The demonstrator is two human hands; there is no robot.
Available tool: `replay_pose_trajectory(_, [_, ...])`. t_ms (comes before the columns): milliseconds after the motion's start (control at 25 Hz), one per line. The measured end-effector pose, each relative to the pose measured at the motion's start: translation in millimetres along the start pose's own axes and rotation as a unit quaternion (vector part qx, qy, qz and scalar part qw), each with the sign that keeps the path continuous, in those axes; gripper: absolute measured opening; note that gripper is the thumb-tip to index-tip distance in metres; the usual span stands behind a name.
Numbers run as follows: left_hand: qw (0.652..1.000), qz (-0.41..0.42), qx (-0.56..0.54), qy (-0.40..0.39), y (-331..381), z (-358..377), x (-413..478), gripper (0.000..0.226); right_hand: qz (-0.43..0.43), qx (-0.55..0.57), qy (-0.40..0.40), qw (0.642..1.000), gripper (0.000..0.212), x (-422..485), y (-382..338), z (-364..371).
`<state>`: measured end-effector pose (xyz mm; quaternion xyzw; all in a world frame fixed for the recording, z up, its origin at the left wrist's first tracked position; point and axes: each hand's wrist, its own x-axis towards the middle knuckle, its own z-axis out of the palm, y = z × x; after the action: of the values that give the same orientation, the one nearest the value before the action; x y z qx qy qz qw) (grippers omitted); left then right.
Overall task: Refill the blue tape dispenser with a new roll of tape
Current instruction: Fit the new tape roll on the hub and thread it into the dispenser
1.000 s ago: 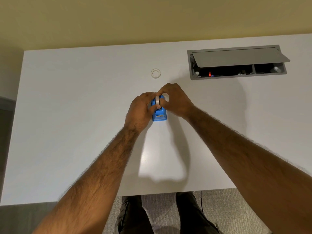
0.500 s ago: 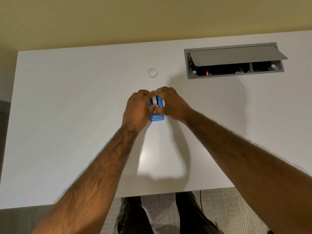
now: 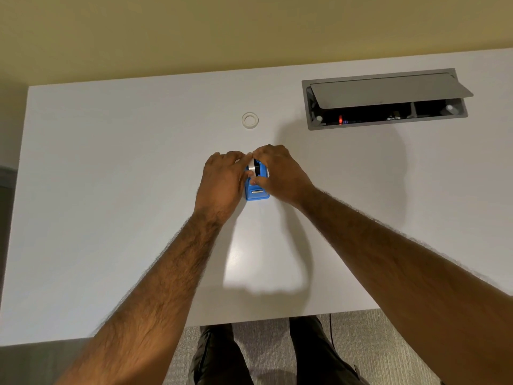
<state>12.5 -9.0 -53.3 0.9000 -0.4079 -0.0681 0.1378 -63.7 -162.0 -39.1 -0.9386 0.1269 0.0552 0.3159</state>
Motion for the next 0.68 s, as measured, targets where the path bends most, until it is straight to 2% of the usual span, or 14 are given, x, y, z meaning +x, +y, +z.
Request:
replay_pose_trajectory(160, [1.000,0.004,-0.002,0.022,4.8,-4.2,-1.4,0.032,0.000,-0.010,0.028,1.000,0.043,-2.7,-1.8,1.3])
replay_pose_trajectory(400, [0.997,-0.002,-0.047,0.065,12.7,-11.7,-5.0,0.025,-0.012,0.010,0.012,1.000,0.049,0.9,2.5,0.5])
replay_pose_trajectory(520, [0.990,-0.047,-0.119,0.056,18.1,-17.0,-3.3,0.028,-0.005,0.013,0.010,1.000,0.049,2.0,2.4,0.0])
replay_pose_trajectory(680, [0.963,-0.153,-0.223,0.016,20.4,-25.2,6.7,0.013,-0.009,0.011,0.019,1.000,0.049,1.9,1.7,1.2])
